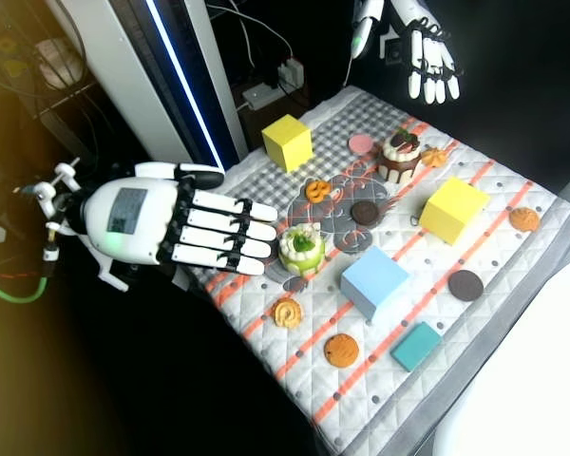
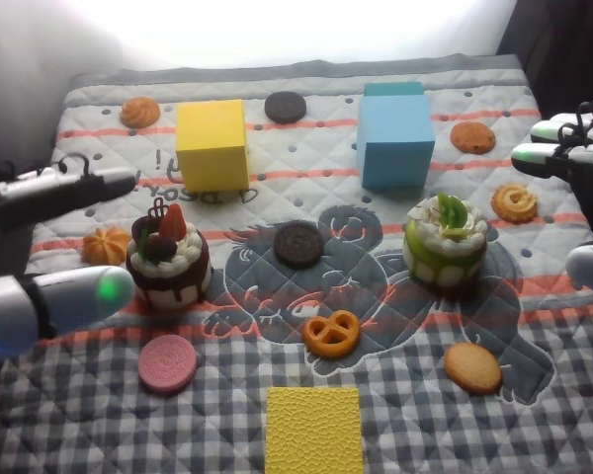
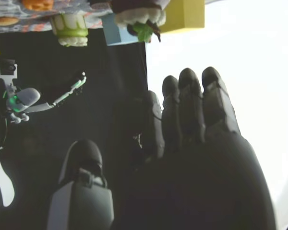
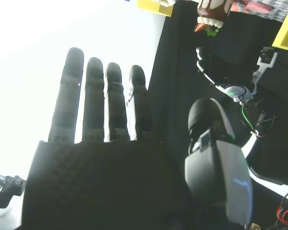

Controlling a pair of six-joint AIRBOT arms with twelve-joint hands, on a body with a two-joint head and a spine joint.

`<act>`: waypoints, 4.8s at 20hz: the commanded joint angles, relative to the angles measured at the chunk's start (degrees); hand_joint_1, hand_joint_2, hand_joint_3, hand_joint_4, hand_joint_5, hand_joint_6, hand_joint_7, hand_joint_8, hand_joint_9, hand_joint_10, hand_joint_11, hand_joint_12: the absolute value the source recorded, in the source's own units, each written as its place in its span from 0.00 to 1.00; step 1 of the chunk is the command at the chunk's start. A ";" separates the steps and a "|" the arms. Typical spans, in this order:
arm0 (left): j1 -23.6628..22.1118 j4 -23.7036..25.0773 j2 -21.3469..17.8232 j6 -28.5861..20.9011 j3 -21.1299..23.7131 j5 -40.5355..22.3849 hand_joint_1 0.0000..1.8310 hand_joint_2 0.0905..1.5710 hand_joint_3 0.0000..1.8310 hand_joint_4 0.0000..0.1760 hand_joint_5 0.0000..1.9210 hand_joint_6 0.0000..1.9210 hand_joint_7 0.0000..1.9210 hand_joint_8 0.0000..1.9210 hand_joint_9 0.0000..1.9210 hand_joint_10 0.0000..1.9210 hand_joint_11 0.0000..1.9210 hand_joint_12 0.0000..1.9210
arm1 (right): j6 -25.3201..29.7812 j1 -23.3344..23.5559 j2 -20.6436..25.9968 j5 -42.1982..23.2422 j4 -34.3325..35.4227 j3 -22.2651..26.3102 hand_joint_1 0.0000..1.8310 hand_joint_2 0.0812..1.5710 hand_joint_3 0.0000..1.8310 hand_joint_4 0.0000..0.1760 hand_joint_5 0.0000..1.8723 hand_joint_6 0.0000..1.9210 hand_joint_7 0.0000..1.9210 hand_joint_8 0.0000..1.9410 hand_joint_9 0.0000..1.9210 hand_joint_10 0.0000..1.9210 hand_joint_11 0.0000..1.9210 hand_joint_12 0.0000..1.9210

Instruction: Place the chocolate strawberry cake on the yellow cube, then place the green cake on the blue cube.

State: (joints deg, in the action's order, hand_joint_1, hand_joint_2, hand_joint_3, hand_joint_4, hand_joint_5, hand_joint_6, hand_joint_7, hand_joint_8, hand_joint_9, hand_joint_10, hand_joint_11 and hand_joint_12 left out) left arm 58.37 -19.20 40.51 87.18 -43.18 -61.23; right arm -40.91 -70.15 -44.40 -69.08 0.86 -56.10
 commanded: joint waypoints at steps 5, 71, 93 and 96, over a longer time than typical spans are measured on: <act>-7.31 -2.55 3.98 4.77 -5.30 1.62 0.49 0.48 0.00 1.00 0.05 0.00 0.05 0.00 0.05 0.00 0.00 0.24 | 0.23 0.59 -0.06 -7.05 1.12 -0.25 0.03 0.80 0.00 0.19 0.17 0.00 0.13 0.00 0.13 0.00 0.13 0.09; -42.75 -2.94 23.56 15.60 -32.65 31.13 0.67 0.68 0.00 0.00 0.50 0.49 0.55 0.51 0.42 0.63 0.31 0.84 | 1.12 -0.92 -1.84 -7.05 0.87 -1.18 0.04 0.82 0.00 0.00 0.20 0.00 0.14 0.00 0.17 0.00 0.20 0.05; -40.91 -5.30 26.24 15.59 -35.83 35.01 0.59 0.67 0.00 0.32 0.53 0.47 0.45 0.41 0.33 0.45 0.06 0.78 | 2.16 0.36 -2.06 -7.09 -0.35 -1.50 0.04 0.82 0.00 0.00 0.20 0.00 0.15 0.00 0.17 0.00 0.20 0.05; -40.63 -5.51 26.34 15.59 -35.87 35.04 0.57 0.67 0.00 0.76 0.54 0.46 0.47 0.33 0.34 0.44 0.07 0.79 | 2.17 0.36 -2.06 -7.08 -0.34 -1.50 0.05 0.83 0.00 0.00 0.20 0.00 0.14 0.00 0.17 0.00 0.20 0.04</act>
State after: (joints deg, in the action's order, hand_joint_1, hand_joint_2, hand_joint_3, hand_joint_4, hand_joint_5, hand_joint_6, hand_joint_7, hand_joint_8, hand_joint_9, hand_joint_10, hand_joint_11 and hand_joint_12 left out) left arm 18.22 -24.93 67.05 103.24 -78.81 -19.77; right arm -39.16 -70.81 -46.33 -69.34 -0.64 -57.28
